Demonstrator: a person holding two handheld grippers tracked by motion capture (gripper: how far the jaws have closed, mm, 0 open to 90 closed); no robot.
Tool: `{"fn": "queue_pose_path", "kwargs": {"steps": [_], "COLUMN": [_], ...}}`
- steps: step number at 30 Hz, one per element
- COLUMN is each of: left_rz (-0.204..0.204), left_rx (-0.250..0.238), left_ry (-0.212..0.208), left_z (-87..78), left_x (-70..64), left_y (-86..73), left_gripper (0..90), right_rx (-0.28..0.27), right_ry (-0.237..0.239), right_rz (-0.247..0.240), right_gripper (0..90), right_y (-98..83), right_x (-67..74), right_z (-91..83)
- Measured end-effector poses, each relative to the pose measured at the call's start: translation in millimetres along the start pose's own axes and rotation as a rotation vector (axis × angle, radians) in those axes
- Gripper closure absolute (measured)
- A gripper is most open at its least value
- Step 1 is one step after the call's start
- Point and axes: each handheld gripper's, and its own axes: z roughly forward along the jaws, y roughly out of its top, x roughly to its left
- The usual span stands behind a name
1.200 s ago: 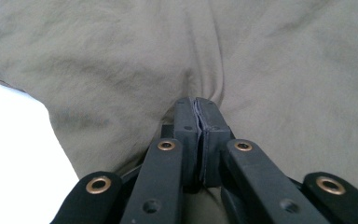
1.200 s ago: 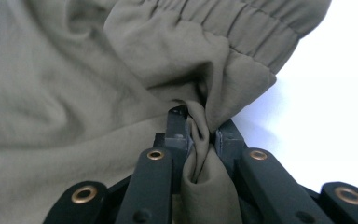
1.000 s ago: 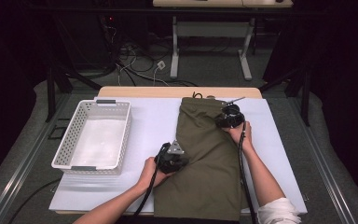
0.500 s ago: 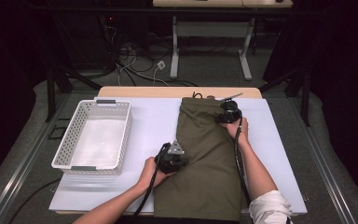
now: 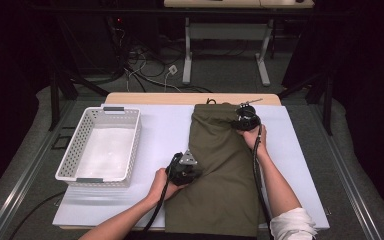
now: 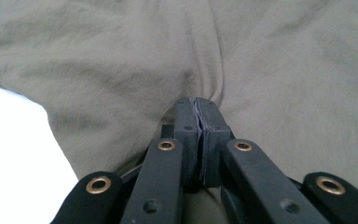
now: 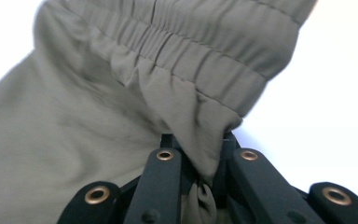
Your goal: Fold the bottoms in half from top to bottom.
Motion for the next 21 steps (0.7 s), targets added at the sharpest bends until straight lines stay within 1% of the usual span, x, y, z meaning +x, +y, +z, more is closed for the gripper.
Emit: {"fn": "queue_pose_path", "kwargs": {"steps": [2, 3, 5, 6, 8, 9, 10, 11, 13, 14, 16, 21], "left_rz": [-0.001, -0.002, -0.003, -0.004, -0.003, -0.004, -0.008, -0.01, -0.015, -0.015, -0.015, -0.017], "left_rx": [0.0, -0.001, 0.0, 0.0, 0.002, 0.002, -0.001, -0.002, 0.0, 0.0, -0.002, -0.002], "left_ry": [-0.001, -0.002, -0.002, -0.001, 0.003, 0.001, -0.005, -0.007, -0.009, -0.009, -0.01, -0.009], "left_z": [0.0, 0.0, 0.0, -0.1, -0.1, 0.0, 0.1, 0.1, -0.1, -0.1, 0.0, 0.0], "left_x": [0.2, 0.3, 0.3, 0.2, -0.4, -0.1, 0.5, 1.0, 1.6, 1.5, 1.8, 1.6], "left_y": [0.0, -0.1, 0.0, 0.0, 0.2, 0.2, 0.0, -0.1, -0.1, -0.1, -0.2, -0.3], "left_gripper": [87.7, 87.7, 87.7, 87.6, 87.7, 87.7, 87.7, 87.6, 87.7, 87.6, 87.6, 87.6], "right_rx": [-0.03, -0.041, -0.057, -0.055, -0.07, -0.078, -0.085, -0.098, -0.103, -0.107, -0.11, -0.12], "right_ry": [0.007, 0.011, 0.025, 0.025, 0.039, 0.04, 0.047, 0.056, 0.064, 0.071, 0.075, 0.087], "right_rz": [-0.044, -0.058, -0.084, -0.098, -0.104, -0.118, -0.116, -0.124, -0.128, -0.14, -0.137, -0.167], "right_gripper": [85.7, 85.7, 85.8, 85.8, 85.8, 85.8, 85.8, 85.8, 85.7, 85.7, 85.7, 85.7], "right_y": [1.5, 1.8, 0.2, -1.1, -4.6, -6.4, -8.1, -10.5, -14.0, -16.2, -19.3, -30.4], "right_x": [6.6, 10.4, 17.2, 20.1, 23.4, 25.2, 26.1, 27.6, 31.1, 33.5, 35.8, 42.7], "right_z": [-10.3, -15.6, -23.8, -26.9, -33.5, -36.6, -39.4, -42.3, -44.9, -46.7, -48.5, -57.5]}}
